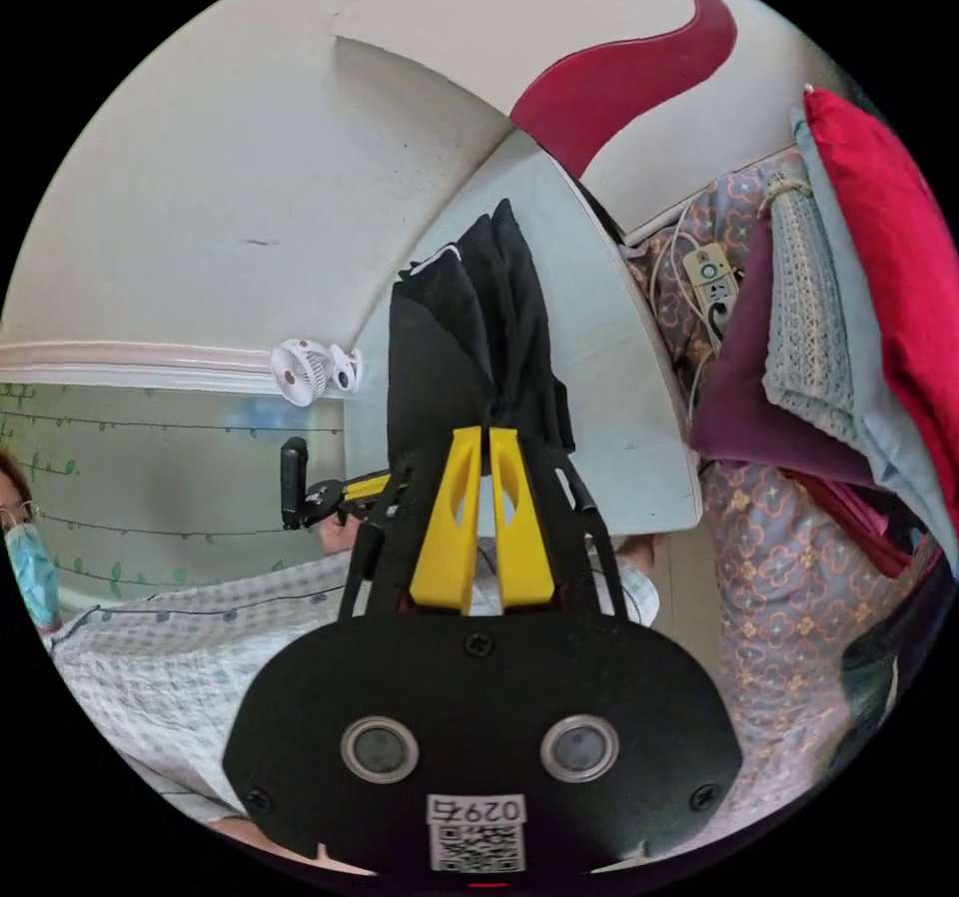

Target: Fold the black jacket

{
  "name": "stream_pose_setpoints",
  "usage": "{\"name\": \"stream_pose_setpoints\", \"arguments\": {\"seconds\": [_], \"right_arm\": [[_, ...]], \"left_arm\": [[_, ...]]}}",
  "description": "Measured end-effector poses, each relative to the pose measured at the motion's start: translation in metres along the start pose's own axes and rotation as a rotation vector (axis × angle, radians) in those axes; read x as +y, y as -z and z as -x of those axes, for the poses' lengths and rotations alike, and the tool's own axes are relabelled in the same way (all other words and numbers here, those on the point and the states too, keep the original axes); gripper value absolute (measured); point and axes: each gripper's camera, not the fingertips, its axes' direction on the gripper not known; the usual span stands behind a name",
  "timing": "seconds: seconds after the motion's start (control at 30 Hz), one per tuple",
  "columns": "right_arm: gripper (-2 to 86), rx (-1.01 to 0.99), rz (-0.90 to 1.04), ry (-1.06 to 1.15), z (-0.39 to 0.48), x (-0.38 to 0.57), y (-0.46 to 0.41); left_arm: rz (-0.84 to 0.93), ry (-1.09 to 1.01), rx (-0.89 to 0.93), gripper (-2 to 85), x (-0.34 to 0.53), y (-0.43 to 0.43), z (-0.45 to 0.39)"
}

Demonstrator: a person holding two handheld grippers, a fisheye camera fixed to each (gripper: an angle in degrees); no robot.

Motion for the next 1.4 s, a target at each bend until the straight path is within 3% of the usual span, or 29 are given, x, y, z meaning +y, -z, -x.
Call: {"name": "stream_pose_setpoints", "arguments": {"seconds": [0.07,0.17,0.27,0.43,0.53,0.6,0.67,0.73,1.0,1.13,1.27,1.4], "right_arm": [[0.4,0.116,0.038,-0.050,-0.010,0.005,-0.011],[0.4,0.084,0.138,-0.121,-0.035,0.005,-0.036],[0.4,-0.007,0.123,-0.143,-0.045,0.004,-0.033],[0.6,0.055,0.155,-0.080,-0.025,0.007,-0.044],[0.9,0.040,0.165,-0.047,-0.019,0.005,-0.051],[1.3,0.048,0.167,-0.025,-0.013,0.006,-0.054],[2.1,0.018,0.189,-0.021,-0.004,0.007,-0.053],[3.3,0.039,0.178,-0.025,0.003,0.011,-0.048],[0.1,0.140,0.130,0.145,0.075,0.005,-0.069],[-0.4,0.456,0.350,0.215,0.094,-0.011,-0.147],[-0.4,0.431,0.391,0.183,0.109,-0.021,-0.169],[-0.4,0.408,0.396,0.176,0.120,-0.023,-0.190]], "left_arm": [[0.020,-0.034,-0.081,4.9,-0.007,-0.007,-0.020],[0.039,-0.057,-0.140,4.7,-0.014,-0.015,-0.038],[0.056,-0.065,-0.117,4.5,-0.019,-0.020,-0.043],[0.087,-0.006,0.026,0.1,-0.014,-0.011,-0.027],[0.068,0.100,-0.090,-0.8,-0.002,0.011,-0.001],[0.028,0.114,0.009,-0.9,0.000,0.028,0.012],[-0.045,0.074,0.242,-0.9,-0.011,0.041,0.017],[-0.054,0.024,0.320,-1.0,-0.027,0.040,0.006],[0.293,-0.207,0.085,-1.0,-0.099,-0.052,-0.074],[0.390,-0.274,0.013,-1.0,-0.113,-0.062,-0.098],[0.322,-0.281,0.052,-1.0,-0.101,-0.041,-0.116],[0.416,-0.283,-0.028,-1.0,-0.089,-0.083,-0.117]]}}
